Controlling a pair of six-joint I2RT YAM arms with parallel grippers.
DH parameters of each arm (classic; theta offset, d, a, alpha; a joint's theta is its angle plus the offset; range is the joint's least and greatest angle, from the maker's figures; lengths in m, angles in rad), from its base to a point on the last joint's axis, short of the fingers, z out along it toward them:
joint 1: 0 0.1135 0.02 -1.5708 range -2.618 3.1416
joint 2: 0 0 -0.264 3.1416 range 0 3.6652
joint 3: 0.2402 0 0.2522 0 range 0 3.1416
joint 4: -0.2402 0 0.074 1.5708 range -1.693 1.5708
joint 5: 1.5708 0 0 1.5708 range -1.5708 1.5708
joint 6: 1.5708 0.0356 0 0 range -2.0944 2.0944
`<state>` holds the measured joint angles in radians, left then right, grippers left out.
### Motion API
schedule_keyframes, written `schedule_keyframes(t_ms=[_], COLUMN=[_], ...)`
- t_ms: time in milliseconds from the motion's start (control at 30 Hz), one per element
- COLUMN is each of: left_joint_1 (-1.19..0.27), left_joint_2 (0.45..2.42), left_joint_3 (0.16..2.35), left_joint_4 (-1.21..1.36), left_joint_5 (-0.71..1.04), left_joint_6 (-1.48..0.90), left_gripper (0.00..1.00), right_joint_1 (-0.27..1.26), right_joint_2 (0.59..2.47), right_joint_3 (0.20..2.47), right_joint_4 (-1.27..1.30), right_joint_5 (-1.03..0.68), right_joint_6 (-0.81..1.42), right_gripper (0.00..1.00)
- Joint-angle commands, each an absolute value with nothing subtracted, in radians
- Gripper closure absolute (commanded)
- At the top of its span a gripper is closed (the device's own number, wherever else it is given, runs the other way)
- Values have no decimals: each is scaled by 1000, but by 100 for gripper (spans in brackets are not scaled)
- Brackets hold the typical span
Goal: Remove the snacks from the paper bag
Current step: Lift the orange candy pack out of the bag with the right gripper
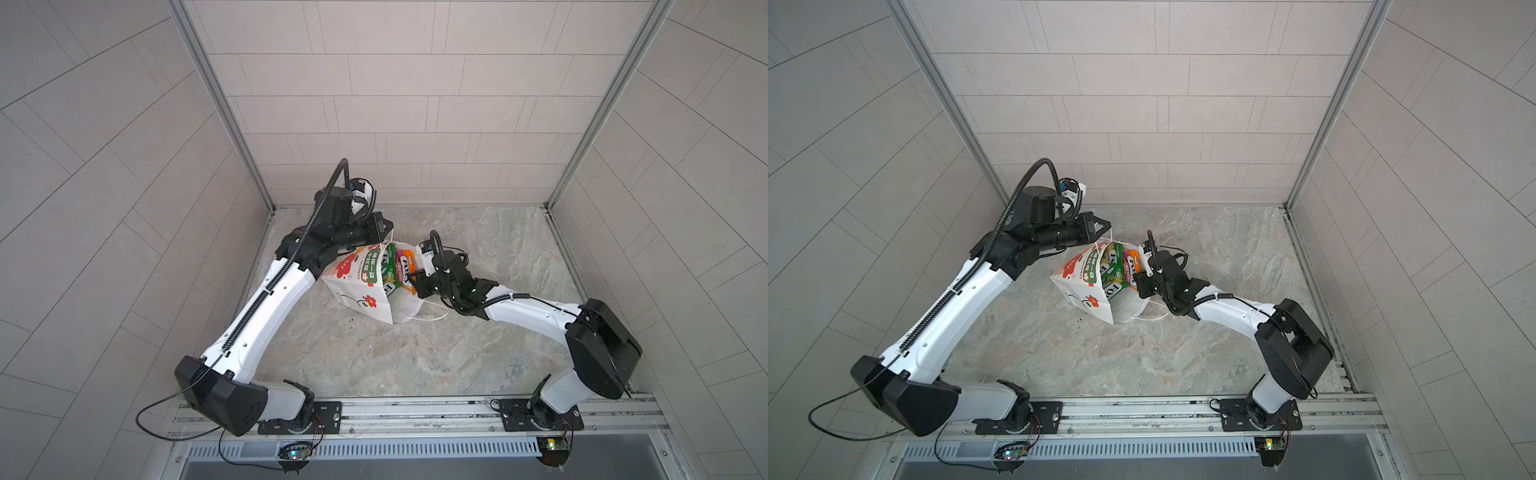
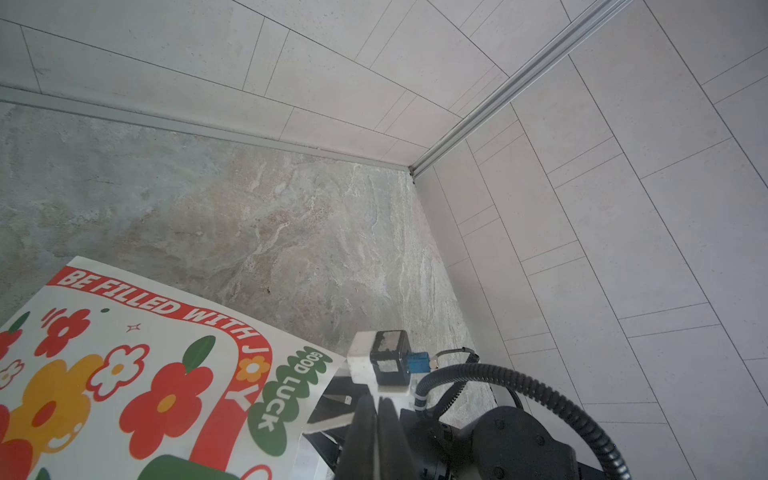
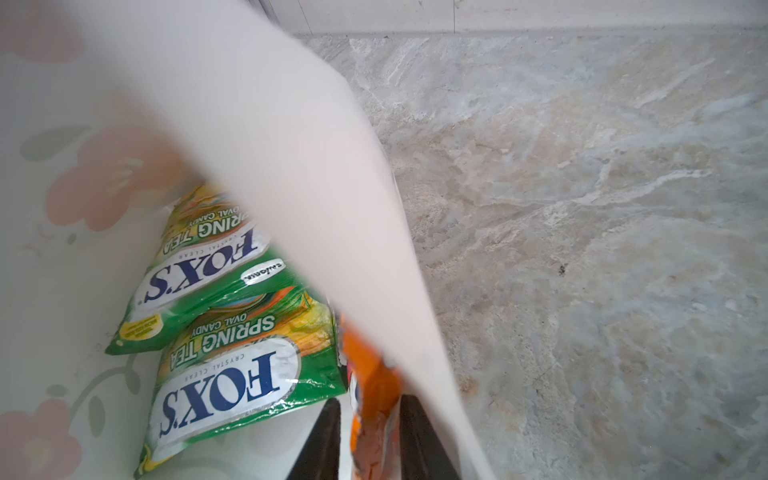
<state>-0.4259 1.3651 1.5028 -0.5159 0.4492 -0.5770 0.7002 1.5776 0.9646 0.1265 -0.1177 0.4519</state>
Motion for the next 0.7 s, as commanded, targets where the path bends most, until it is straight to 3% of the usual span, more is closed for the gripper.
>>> schedule_keyframes(t_ms=[0,167,400,667], left_joint_1=[-429,-428,-428,-428], left_joint_2=[1353,1355,1351,1346], left_joint_3=[1514,1514,1511,1512], left_joint_4=[-433,-428,-429,-454], left_joint_5=[487,501,506,474], left_joint_6=[-588,-594,-595,-577], left_gripper=[100,100,100,100], right_joint_1=[701,702,702,698], right_joint_2=[1596,1633,1691,1693], right_joint_3=[990,1009,1030,1043], right_joint_4=[143,166,250,252], right_joint_5=[-66,-44,-14,13], right_joint_6=[460,464,446,425], right_gripper=[68,57,61,98])
